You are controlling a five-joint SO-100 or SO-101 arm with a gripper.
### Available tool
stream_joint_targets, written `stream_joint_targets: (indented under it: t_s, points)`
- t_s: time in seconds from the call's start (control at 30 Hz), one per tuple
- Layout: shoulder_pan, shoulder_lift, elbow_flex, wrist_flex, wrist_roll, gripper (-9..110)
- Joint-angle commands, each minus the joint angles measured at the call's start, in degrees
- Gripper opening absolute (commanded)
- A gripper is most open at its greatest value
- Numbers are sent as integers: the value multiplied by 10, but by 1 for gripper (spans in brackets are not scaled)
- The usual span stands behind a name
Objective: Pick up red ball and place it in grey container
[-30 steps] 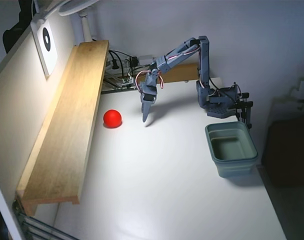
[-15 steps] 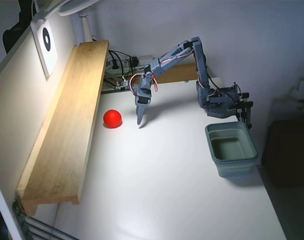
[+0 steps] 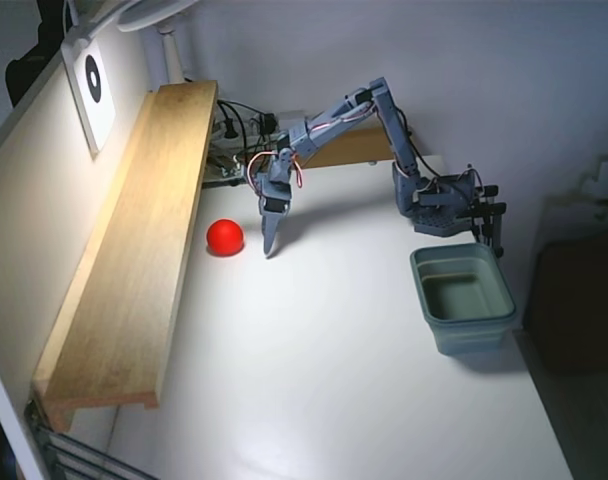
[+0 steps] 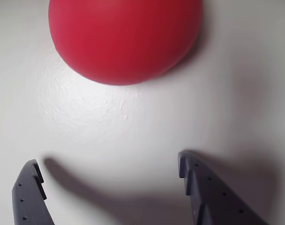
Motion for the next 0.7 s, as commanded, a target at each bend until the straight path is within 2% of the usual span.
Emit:
stream_joint_targets:
  t_s: [0.0,0.47,0.67]
  points:
    - [0,13,-25,7,1,38]
    - [0,13,-25,7,1,38]
    - [0,13,-25,-28,1,38]
